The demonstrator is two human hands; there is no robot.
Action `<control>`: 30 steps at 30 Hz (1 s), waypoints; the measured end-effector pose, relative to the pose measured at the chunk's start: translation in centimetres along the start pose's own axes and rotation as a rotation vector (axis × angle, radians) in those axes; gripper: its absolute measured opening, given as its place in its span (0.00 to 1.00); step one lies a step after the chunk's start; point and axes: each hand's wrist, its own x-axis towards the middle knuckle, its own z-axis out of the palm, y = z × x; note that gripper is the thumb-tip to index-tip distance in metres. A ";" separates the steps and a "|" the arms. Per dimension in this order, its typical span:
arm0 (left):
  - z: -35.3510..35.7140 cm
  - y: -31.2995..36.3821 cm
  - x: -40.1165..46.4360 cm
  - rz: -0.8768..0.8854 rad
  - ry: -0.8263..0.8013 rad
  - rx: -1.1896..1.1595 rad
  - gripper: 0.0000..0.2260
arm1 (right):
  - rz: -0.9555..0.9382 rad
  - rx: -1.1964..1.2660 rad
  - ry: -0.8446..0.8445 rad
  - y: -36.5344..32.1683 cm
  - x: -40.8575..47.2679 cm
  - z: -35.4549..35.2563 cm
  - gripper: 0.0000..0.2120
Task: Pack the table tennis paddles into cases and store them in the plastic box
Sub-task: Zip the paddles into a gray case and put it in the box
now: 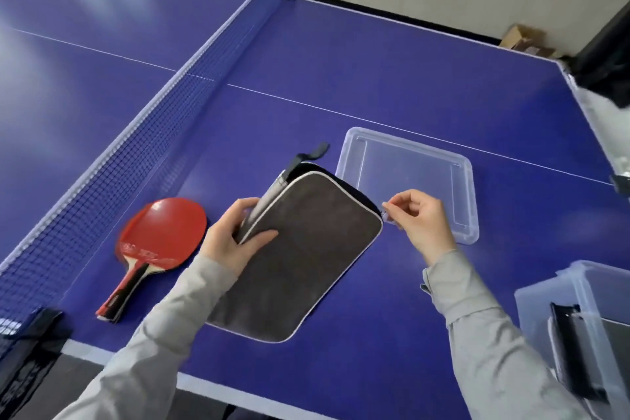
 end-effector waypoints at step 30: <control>-1.1 -3.5 6.6 -0.583 0.586 -0.580 0.19 | -0.051 -0.193 0.143 1.0 -11.2 9.9 0.06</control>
